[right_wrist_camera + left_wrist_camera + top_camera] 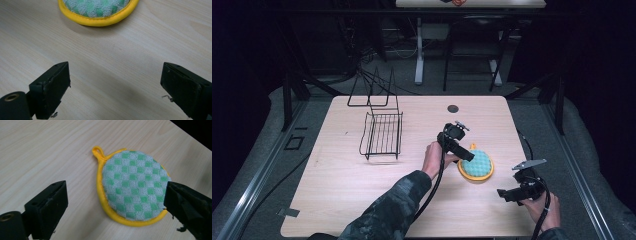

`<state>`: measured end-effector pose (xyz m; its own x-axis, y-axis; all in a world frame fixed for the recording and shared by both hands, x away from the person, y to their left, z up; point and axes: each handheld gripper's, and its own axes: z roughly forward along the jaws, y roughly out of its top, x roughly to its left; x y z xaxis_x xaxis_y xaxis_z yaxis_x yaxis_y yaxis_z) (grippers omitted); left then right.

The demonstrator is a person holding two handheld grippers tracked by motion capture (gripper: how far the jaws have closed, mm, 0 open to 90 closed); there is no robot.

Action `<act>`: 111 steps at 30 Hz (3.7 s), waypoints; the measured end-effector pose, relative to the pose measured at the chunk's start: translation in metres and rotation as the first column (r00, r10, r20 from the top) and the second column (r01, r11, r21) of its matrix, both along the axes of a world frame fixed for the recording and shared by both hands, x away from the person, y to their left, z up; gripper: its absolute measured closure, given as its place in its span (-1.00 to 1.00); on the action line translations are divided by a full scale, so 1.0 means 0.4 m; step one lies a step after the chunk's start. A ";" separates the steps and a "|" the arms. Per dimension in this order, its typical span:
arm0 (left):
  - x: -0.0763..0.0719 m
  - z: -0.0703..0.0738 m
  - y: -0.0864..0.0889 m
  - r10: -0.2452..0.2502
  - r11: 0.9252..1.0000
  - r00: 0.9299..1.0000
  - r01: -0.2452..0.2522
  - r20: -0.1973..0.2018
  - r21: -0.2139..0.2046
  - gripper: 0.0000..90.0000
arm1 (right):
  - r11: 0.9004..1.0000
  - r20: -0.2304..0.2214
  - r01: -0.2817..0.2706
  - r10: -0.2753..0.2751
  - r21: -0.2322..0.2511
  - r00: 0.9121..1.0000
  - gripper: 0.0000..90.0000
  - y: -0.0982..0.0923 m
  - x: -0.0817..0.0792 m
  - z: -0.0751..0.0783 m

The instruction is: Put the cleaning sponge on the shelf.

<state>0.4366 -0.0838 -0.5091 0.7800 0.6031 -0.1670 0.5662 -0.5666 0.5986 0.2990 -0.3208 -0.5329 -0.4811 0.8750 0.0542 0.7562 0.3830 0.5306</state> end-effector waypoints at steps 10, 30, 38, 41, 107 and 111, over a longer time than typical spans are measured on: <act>0.016 -0.050 -0.032 0.018 1.000 0.998 -0.018 -0.058 0.008 -0.32 | 1.000 0.001 0.000 0.000 0.004 1.000 -0.81 -0.001 0.000 0.000; -0.001 -0.092 -0.038 0.045 0.999 0.998 -0.044 -0.049 0.022 0.67 | 1.000 0.005 -0.001 0.001 0.006 1.000 -0.80 0.002 -0.001 0.001; -0.019 -0.095 -0.037 0.064 0.998 0.997 -0.064 0.038 -0.002 0.93 | 1.000 0.001 -0.002 0.002 0.002 1.000 -0.80 0.001 -0.002 0.003; -0.017 -0.093 -0.033 0.062 0.998 0.997 -0.061 0.039 -0.015 0.95 | 1.000 0.005 0.002 -0.002 0.010 1.000 -0.80 0.000 -0.002 0.001; -0.075 0.132 0.285 0.176 0.970 0.968 -0.141 0.177 -0.197 0.95 | 1.000 -0.002 0.001 -0.001 -0.004 1.000 -0.79 0.001 -0.001 -0.003; -0.081 0.136 0.305 0.187 0.968 0.965 -0.149 0.184 -0.203 0.95 | 1.000 -0.006 0.002 -0.002 -0.002 1.000 -0.79 0.002 -0.001 -0.002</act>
<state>0.4042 0.0383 -0.4547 0.6988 0.7015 -0.1398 0.5018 -0.3416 0.7947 0.2985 -0.3202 -0.5338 -0.4793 0.8759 0.0555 0.7598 0.3824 0.5258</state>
